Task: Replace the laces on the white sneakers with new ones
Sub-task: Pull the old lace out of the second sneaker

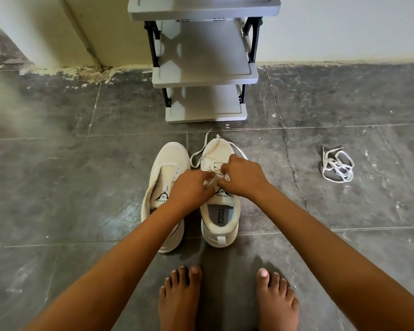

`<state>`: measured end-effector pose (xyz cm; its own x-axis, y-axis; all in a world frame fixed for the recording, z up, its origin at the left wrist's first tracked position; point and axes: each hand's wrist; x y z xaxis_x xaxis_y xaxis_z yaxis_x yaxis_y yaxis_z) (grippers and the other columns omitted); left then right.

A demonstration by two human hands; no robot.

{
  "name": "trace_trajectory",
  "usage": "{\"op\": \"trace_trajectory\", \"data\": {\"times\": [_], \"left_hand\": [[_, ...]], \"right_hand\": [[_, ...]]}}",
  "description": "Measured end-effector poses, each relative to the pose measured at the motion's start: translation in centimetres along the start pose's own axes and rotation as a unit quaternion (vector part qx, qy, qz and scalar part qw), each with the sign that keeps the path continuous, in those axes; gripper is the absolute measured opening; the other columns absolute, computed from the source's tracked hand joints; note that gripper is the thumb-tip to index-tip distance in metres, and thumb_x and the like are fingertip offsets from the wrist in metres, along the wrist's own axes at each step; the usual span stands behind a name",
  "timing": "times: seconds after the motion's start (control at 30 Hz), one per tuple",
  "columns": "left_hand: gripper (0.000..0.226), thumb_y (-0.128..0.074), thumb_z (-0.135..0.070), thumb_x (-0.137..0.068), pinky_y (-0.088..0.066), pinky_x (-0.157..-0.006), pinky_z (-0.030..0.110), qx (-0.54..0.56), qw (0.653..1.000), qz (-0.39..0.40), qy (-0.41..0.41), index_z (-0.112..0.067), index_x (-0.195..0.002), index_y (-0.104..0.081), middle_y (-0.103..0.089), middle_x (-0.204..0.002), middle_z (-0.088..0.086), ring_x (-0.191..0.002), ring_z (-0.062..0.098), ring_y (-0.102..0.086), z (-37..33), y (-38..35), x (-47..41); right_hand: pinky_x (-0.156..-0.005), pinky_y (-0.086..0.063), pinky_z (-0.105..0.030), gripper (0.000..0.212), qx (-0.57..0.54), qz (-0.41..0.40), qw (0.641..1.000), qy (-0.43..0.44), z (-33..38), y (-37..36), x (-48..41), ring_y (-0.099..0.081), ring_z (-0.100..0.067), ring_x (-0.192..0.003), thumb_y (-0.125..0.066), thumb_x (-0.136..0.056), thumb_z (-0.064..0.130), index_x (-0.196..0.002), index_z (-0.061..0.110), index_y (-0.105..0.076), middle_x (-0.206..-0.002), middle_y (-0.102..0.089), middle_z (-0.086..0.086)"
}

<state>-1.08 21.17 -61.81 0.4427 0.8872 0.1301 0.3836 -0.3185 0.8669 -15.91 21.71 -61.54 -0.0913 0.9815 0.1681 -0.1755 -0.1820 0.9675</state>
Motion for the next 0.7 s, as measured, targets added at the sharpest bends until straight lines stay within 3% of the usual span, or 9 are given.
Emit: {"op": "trace_trajectory", "data": {"times": [0.1,0.17,0.23,0.3,0.37,0.43,0.5,0.57,0.7], "left_hand": [[0.031,-0.052,-0.034,-0.092,-0.047,-0.073,0.032,-0.004,1.000,0.001,0.002,-0.019,-0.116,-0.066,-0.069,-0.093,0.008,-0.086,0.025,-0.062,0.1,-0.2,0.0],[0.031,-0.050,-0.034,-0.092,-0.048,-0.073,0.033,-0.034,0.999,0.008,-0.001,-0.017,-0.114,-0.066,-0.069,-0.093,0.009,-0.087,0.027,-0.062,0.0,-0.3,-0.1],[0.032,-0.051,-0.033,-0.092,-0.049,-0.074,0.034,-0.049,0.999,0.010,-0.004,-0.017,-0.115,-0.066,-0.069,-0.094,0.010,-0.088,0.027,-0.062,0.0,-0.4,-0.1],[0.034,-0.052,-0.034,-0.091,-0.050,-0.075,0.034,-0.040,0.999,0.008,0.000,-0.018,-0.117,-0.065,-0.070,-0.095,0.010,-0.088,0.027,-0.063,0.0,-0.4,-0.1],[0.034,-0.052,-0.034,-0.091,-0.050,-0.075,0.034,-0.040,0.999,0.010,0.002,-0.018,-0.119,-0.065,-0.069,-0.095,0.011,-0.088,0.028,-0.063,0.0,-0.3,-0.1],[0.034,-0.052,-0.035,-0.091,-0.050,-0.075,0.032,-0.043,0.999,0.017,-0.001,-0.018,-0.119,-0.064,-0.069,-0.096,0.011,-0.089,0.028,-0.063,0.1,-0.3,-0.1],[0.033,-0.051,-0.035,-0.092,-0.049,-0.074,0.033,-0.042,0.999,0.014,-0.006,-0.018,-0.118,-0.065,-0.069,-0.095,0.010,-0.089,0.027,-0.063,0.0,-0.3,-0.1],[0.034,-0.050,-0.035,-0.093,-0.050,-0.076,0.035,-0.041,0.999,0.008,-0.009,-0.019,-0.118,-0.065,-0.069,-0.095,0.009,-0.089,0.026,-0.063,0.0,-0.4,-0.1],[0.037,-0.051,-0.032,-0.092,-0.045,-0.075,0.030,-0.047,0.999,0.013,-0.014,-0.024,-0.127,-0.059,-0.069,-0.099,0.008,-0.092,0.024,-0.062,0.2,-0.6,-0.3]], "right_hand": [[-0.066,-0.034,-0.027,0.021,0.005,-0.023,1.000,-0.019,0.1,0.3,-0.4,-0.058,-0.023,-0.096,-0.054,-0.087,0.024,-0.099,0.015,-0.068,-0.107,-0.057,-0.003],[-0.068,-0.035,-0.026,0.015,-0.104,-0.064,0.991,-0.053,0.1,1.0,-0.9,-0.058,-0.017,-0.088,-0.060,-0.087,0.025,-0.094,0.015,-0.070,-0.095,-0.060,0.002],[-0.062,-0.034,-0.022,0.016,-0.264,-0.118,0.955,-0.065,0.6,2.4,-1.5,-0.052,-0.007,-0.070,-0.065,-0.086,0.028,-0.081,0.013,-0.070,-0.073,-0.054,0.012],[-0.055,-0.030,-0.019,0.016,-0.300,-0.150,0.941,-0.055,1.2,3.3,-1.7,-0.050,-0.002,-0.064,-0.066,-0.086,0.028,-0.077,0.016,-0.070,-0.062,-0.046,0.021],[-0.058,-0.034,-0.020,0.014,-0.287,-0.127,0.948,-0.060,1.2,3.0,-1.4,-0.059,-0.010,-0.081,-0.065,-0.086,0.031,-0.085,0.019,-0.071,-0.072,-0.053,0.019],[-0.073,-0.043,-0.028,0.025,-0.238,-0.055,0.968,-0.064,0.5,1.8,-0.6,-0.057,-0.016,-0.107,-0.065,-0.085,0.036,-0.104,0.020,-0.068,-0.107,-0.061,0.007],[-0.084,-0.044,-0.035,0.042,-0.132,0.044,0.989,-0.054,-0.3,0.3,0.1,-0.050,-0.022,-0.118,-0.062,-0.084,0.040,-0.122,0.021,-0.060,-0.127,-0.051,-0.002],[-0.081,-0.045,-0.036,0.044,-0.076,0.056,0.995,-0.044,-0.4,-0.6,0.8,-0.049,-0.025,-0.116,-0.059,-0.085,0.040,-0.124,0.021,-0.057,-0.127,-0.046,-0.005],[-0.070,-0.041,-0.031,0.025,-0.031,-0.032,0.997,-0.061,0.2,-0.2,0.7,-0.055,-0.025,-0.105,-0.054,-0.088,0.025,-0.107,0.015,-0.067,-0.113,-0.054,-0.005]]}}
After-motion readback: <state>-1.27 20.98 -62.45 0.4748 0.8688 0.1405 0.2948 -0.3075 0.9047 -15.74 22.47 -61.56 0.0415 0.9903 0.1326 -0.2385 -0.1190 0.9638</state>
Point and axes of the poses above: each hand's wrist, its own x-axis away from the middle knuckle, its own y-axis out of the back of the hand, z = x × y
